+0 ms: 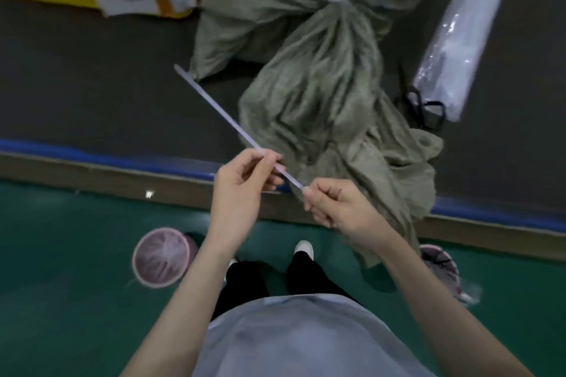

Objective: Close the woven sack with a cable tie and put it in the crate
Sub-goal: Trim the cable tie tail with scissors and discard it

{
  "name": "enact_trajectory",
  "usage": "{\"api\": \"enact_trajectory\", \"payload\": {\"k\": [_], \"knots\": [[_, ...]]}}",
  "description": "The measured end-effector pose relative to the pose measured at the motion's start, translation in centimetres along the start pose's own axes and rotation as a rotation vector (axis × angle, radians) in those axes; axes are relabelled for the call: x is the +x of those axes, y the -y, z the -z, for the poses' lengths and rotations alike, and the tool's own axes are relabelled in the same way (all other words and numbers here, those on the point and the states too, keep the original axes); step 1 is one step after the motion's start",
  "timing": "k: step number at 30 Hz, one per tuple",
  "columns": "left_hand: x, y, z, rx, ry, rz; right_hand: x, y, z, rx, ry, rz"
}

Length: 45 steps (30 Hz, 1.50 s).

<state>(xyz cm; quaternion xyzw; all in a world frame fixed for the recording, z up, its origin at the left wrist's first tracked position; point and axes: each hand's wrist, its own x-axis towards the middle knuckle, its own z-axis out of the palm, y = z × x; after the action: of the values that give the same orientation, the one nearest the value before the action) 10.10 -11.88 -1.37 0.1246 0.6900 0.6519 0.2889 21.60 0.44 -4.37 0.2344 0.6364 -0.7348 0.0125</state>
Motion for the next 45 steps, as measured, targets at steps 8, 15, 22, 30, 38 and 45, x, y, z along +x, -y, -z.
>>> {"api": "enact_trajectory", "payload": {"k": [8,15,22,30,38,45], "knots": [[-5.6,8.3,15.2,-0.121,-0.382,0.239,4.8,-3.7,-14.1,-0.319,0.304,-0.183],[-9.0,16.4,25.3,-0.210,-0.503,0.541,7.5,-8.8,-24.7,-0.451,0.334,-0.368],[-11.4,25.0,31.6,-0.202,-0.560,0.780,13.1,-16.2,-31.0,-0.642,0.310,-0.489],[-10.1,39.1,37.6,-0.179,-0.835,0.876,23.5,-31.3,-37.2,-1.021,0.411,-0.414],[-7.3,56.5,39.4,-0.216,-0.953,0.896,31.3,-49.3,-40.6,-1.176,0.446,-0.371],[-6.3,64.0,39.6,-0.237,-0.976,0.912,33.9,-55.9,-42.2,-1.208,0.446,-0.329]]}}
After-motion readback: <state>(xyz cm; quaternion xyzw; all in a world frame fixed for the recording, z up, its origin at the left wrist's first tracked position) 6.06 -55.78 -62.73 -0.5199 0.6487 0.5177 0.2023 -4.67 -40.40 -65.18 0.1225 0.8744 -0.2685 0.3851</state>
